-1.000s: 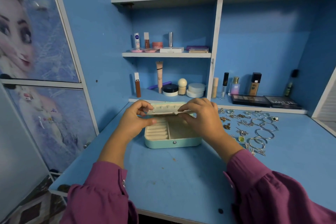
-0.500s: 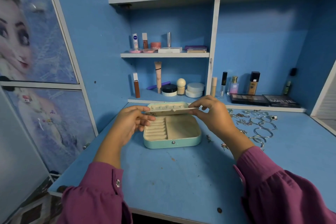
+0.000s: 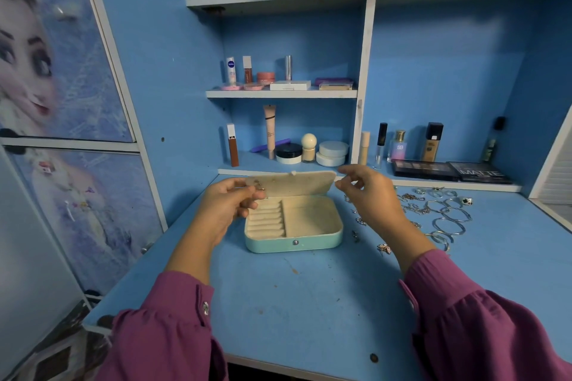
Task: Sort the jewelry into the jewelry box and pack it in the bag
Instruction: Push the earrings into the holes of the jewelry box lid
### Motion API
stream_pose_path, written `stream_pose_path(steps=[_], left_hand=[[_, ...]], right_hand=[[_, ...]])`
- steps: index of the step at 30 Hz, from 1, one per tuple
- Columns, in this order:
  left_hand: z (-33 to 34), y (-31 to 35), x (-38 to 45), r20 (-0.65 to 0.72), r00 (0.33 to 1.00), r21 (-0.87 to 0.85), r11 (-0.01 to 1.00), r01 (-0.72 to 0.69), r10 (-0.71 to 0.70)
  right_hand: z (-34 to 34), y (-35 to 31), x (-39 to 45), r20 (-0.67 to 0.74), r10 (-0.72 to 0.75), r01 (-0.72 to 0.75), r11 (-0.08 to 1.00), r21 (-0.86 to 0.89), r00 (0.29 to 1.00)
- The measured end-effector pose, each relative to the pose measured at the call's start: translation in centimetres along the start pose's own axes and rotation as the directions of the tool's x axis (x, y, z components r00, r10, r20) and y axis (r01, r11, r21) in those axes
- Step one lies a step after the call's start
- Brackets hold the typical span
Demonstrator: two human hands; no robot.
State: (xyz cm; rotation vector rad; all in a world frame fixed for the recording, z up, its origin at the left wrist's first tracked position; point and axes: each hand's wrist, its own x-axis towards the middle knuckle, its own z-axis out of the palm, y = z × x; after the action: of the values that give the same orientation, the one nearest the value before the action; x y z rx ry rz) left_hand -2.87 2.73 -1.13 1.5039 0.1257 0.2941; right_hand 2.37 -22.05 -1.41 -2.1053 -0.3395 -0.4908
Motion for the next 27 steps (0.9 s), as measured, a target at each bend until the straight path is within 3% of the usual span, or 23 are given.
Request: stream_pose_path(steps=[4, 8, 15, 23, 27], left_hand=[[0.2, -0.8, 1.1, -0.087, 0.991, 0.093, 0.991, -0.093, 0.101], [0.6, -1.4, 1.9, -0.157, 0.974, 0.128, 0.981, -0.145, 0.164], [1.1, -2.1, 2.8, -0.157, 0.974, 0.163, 0.977, -0.136, 0.161], [1.1, -2.2, 3.0, -0.150, 0.976, 0.160, 0.978, -0.133, 0.158], [1.1, -2.3, 3.1, -0.155, 0.973, 0.152, 0.978, -0.145, 0.169]], right_hand=[[-1.3, 1.3, 0.5, -0.022, 0.106, -0.108, 0.982, -0.155, 0.994], [-2.8, 2.1, 0.8, 0.107, 0.225, -0.170, 0.911, -0.375, 0.969], [-2.2, 2.0, 0.5, 0.161, 0.220, -0.074, 0.780, -0.621, 0.962], [-1.0, 1.9, 0.5, 0.165, 0.193, -0.015, 0.692, -0.721, 0.967], [-0.1, 0.8, 0.4, 0.105, 0.105, -0.021, 0.799, -0.602, 0.989]])
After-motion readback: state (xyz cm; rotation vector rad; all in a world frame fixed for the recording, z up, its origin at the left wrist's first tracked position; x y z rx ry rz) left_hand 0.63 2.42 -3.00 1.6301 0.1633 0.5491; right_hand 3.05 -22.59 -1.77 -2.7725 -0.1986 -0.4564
